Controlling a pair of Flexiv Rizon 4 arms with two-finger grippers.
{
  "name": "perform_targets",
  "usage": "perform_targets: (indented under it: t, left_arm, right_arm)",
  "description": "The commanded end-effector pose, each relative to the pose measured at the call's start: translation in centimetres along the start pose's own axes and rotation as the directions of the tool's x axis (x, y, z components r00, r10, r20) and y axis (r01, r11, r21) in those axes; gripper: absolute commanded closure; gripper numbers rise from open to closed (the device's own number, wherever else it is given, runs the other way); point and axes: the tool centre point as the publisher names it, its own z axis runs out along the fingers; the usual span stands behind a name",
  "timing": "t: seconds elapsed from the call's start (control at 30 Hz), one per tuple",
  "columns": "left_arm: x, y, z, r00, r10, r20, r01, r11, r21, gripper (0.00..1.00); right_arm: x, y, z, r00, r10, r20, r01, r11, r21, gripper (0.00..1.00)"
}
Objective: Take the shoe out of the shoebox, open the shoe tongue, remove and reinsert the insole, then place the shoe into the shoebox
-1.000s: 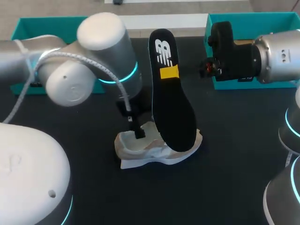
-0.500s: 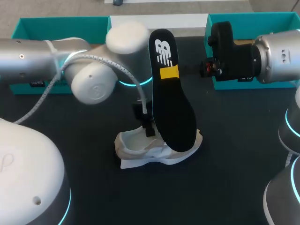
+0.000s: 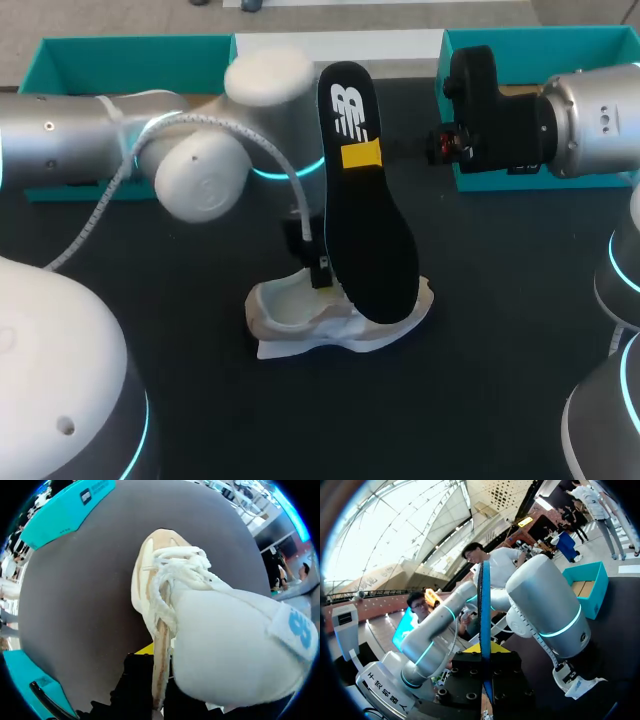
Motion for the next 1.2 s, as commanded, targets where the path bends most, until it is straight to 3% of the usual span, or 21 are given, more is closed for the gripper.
perform_targets:
  t: [0.03,0.27,0.37,0.43,0.47,1.0,1.03,1.1,1.13,1.2]
  left_arm:
    - [-0.4,0.4,-2.0,0.936,0.260,-0.238,-0.260,0.965,0.034,1.00]
    - [-0.5,-0.8,-3.3,0.680,0.556,-0.477,-0.624,0.781,0.019,1.00]
    - [0.8,-0.7,-4.4,0.440,0.707,-0.554,-0.827,0.559,0.057,1.00]
    - [1.8,0.3,-5.1,0.197,0.824,-0.532,-0.930,0.329,0.165,1.00]
    - [2.3,1.0,-5.7,0.113,0.840,-0.531,-0.947,0.252,0.197,1.00]
    - [2.3,1.0,-5.7,0.113,0.840,-0.531,-0.947,0.252,0.197,1.00]
    - [2.1,0.8,-5.2,0.047,0.830,-0.556,-0.958,0.196,0.211,1.00]
    - [1.7,0.4,-5.0,0.005,0.803,-0.596,-0.976,0.134,0.173,1.00]
    - [1.5,0.0,-5.0,-0.104,0.776,-0.622,-0.980,0.027,0.197,1.00]
    - [0.9,-0.4,-5.4,-0.124,0.746,-0.654,-0.987,-0.027,0.155,1.00]
  right_arm:
    - [-0.1,0.0,0.3,1.000,0.001,0.003,-0.001,1.000,0.001,1.00]
    - [-0.1,0.0,0.3,1.000,0.001,0.003,-0.001,1.000,0.001,1.00]
    - [-0.1,0.0,0.3,1.000,0.001,0.003,-0.001,1.000,0.001,1.00]
    - [-0.1,0.0,0.3,1.000,0.001,0.003,-0.001,1.000,0.001,1.00]
    - [-0.1,0.0,0.3,1.000,0.001,0.003,-0.001,1.000,0.001,1.00]
    - [-0.1,0.0,0.3,1.000,0.001,0.003,-0.001,1.000,0.001,1.00]
    - [-0.1,0.0,0.3,1.000,0.001,0.003,-0.001,1.000,0.001,1.00]
    - [-0.1,0.0,0.3,1.000,0.001,0.003,-0.001,1.000,0.001,1.00]
    - [-0.1,0.0,0.3,1.000,0.001,0.003,-0.001,1.000,0.001,1.00]
    - [-0.1,0.0,0.3,1.000,0.001,0.003,-0.001,1.000,0.001,1.00]
